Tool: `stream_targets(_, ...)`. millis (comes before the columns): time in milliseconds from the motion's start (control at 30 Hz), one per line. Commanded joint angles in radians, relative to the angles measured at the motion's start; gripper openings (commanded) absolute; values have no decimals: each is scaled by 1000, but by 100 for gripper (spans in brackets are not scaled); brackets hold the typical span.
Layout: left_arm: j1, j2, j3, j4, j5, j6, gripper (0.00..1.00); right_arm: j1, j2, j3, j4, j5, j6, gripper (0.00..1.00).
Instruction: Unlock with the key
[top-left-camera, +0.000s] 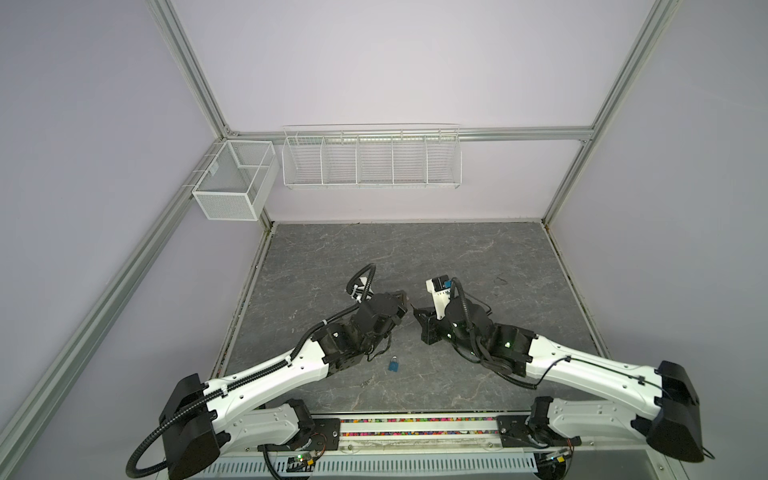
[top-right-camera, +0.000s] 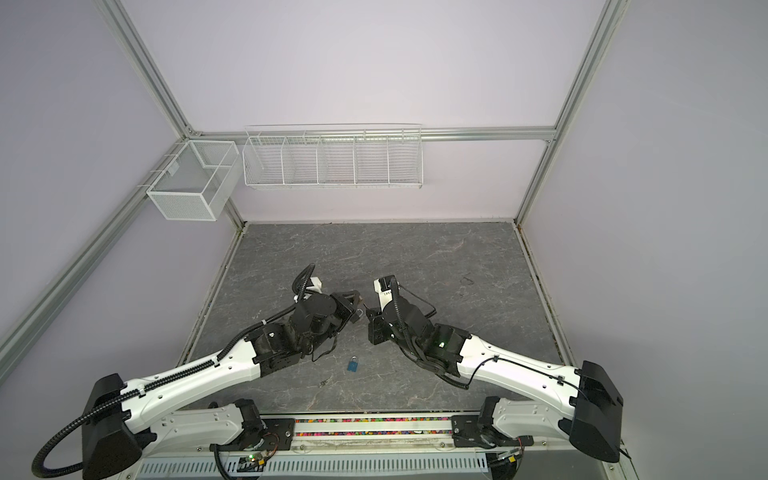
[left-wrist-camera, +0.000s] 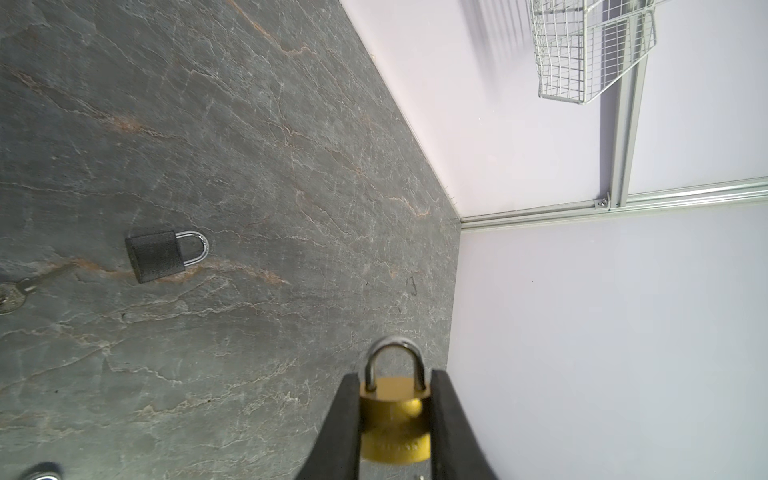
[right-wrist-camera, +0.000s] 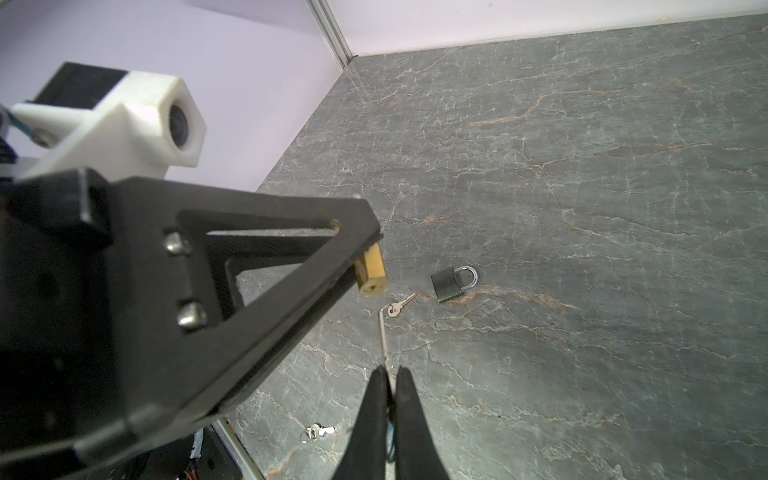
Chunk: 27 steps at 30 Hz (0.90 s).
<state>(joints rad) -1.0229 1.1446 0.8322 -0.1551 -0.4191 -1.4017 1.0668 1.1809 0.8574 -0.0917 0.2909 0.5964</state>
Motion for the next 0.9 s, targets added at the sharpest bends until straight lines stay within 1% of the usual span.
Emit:
stream_targets(0,4,-18,18,23,-4,-15,0,-3,12,-1,13,1,-2,7)
stream_targets(367,4,1,12,54,32,-22,0,-24,16,15,18,-4,-30,7)
stream_targets(500,4,9,14,50,27,-23,0,-25,19,46,20,-7,-37,7)
stream_targets(700,4,15,16,49,19,-23,0,-21,20,46,21,-19,-30,7)
stream_targets(867,4,14,21,60,26,-27,0,-23,31,39,14,-3,-19,7)
